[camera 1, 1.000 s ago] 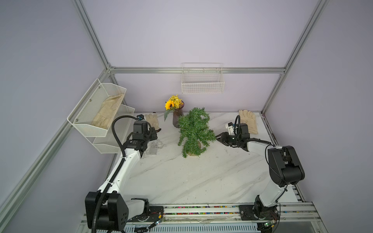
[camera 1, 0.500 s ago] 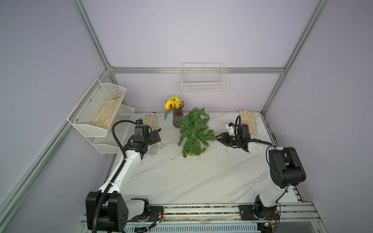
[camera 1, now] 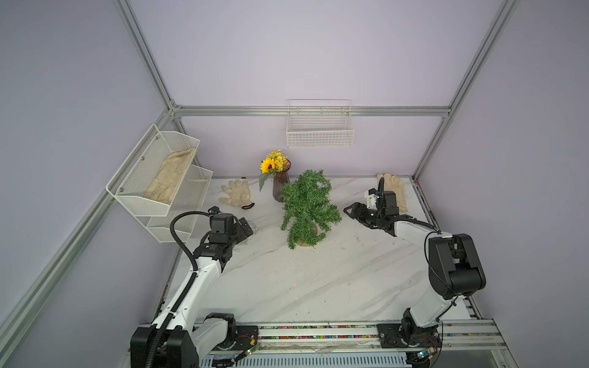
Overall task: Remove string lights from the small christmas tree
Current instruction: Place the light string at the center of the board, then reset both arms
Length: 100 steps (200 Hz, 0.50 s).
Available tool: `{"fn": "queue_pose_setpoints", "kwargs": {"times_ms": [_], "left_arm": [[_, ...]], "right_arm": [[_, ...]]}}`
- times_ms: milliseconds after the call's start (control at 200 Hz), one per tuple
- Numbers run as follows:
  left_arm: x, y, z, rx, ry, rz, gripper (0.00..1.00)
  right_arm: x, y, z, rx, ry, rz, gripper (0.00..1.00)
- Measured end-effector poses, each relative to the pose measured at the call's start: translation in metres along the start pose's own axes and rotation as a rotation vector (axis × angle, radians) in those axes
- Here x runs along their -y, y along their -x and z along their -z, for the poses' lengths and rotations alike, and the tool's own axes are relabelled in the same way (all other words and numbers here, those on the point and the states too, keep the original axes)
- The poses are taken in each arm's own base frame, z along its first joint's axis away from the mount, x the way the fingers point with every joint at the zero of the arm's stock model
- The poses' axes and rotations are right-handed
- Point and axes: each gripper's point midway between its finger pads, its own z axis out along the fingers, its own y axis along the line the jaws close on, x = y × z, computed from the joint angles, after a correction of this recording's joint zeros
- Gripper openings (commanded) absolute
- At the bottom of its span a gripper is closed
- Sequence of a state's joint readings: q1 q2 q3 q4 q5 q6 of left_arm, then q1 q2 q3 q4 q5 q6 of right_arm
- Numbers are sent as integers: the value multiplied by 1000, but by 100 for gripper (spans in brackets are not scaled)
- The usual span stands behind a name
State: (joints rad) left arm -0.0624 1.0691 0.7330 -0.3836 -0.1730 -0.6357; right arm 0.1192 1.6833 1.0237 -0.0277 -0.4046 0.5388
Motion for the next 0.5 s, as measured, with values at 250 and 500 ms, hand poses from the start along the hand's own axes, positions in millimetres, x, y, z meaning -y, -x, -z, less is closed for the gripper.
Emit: {"fn": "queue_pose_setpoints", "kwargs": {"times_ms": [250,500], "left_arm": [[2,-13,-4,18,-40,72,100],[9,-24,-26,-16,-51,-16,100]], "right_arm": [[42,57,30,231,-355,40,94],[86,81,56,466,-605,142,97]]}}
